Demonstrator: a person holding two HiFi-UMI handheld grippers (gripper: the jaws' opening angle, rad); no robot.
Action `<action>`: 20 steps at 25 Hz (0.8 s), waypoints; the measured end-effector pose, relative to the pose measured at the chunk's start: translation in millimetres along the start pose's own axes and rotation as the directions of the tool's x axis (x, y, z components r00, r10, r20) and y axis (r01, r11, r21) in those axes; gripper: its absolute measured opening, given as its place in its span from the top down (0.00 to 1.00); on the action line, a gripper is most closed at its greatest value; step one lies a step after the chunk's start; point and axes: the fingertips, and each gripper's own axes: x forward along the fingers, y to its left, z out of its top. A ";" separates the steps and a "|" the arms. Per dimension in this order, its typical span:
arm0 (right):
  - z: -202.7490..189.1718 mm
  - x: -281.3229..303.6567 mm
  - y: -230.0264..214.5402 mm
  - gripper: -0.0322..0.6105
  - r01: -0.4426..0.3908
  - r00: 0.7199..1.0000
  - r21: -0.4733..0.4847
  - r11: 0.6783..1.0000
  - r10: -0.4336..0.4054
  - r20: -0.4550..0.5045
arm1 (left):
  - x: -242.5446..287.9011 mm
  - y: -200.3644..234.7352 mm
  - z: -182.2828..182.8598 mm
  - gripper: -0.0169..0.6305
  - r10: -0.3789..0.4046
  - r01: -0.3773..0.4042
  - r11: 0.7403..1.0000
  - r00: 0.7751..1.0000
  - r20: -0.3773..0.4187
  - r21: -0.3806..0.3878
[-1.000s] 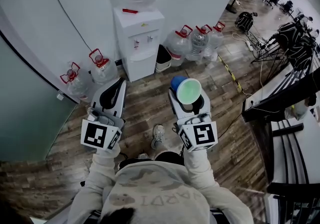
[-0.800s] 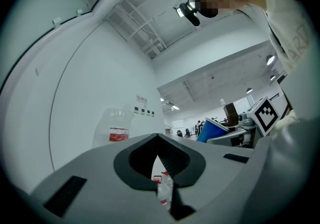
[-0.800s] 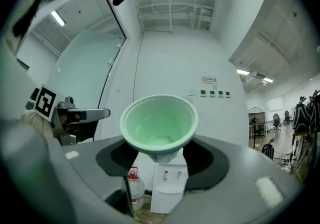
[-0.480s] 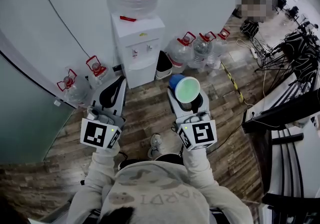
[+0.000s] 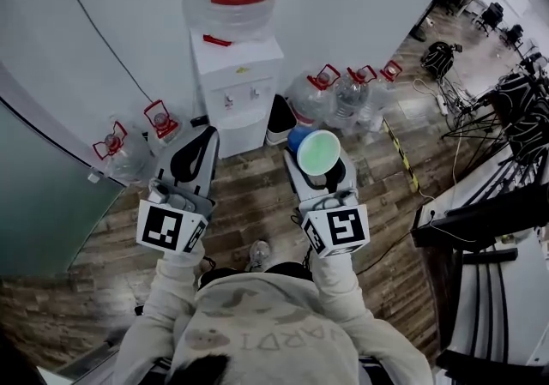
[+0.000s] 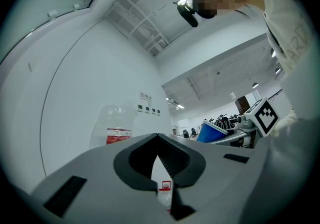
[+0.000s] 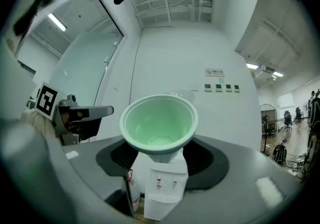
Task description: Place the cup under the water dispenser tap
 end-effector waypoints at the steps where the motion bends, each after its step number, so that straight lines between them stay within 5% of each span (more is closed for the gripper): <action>1: -0.7 3.9 -4.4 0.51 -0.007 1.000 -0.002 1.000 0.007 -0.001 | 5.6 0.2 -0.4 0.97 0.003 -0.003 1.000 1.000 0.001 0.002; 20: -28.8 70.0 -36.3 0.51 -0.072 0.997 0.040 0.997 0.073 -0.023 | 55.2 28.6 -28.0 0.97 0.050 -0.050 0.999 0.998 -0.037 0.010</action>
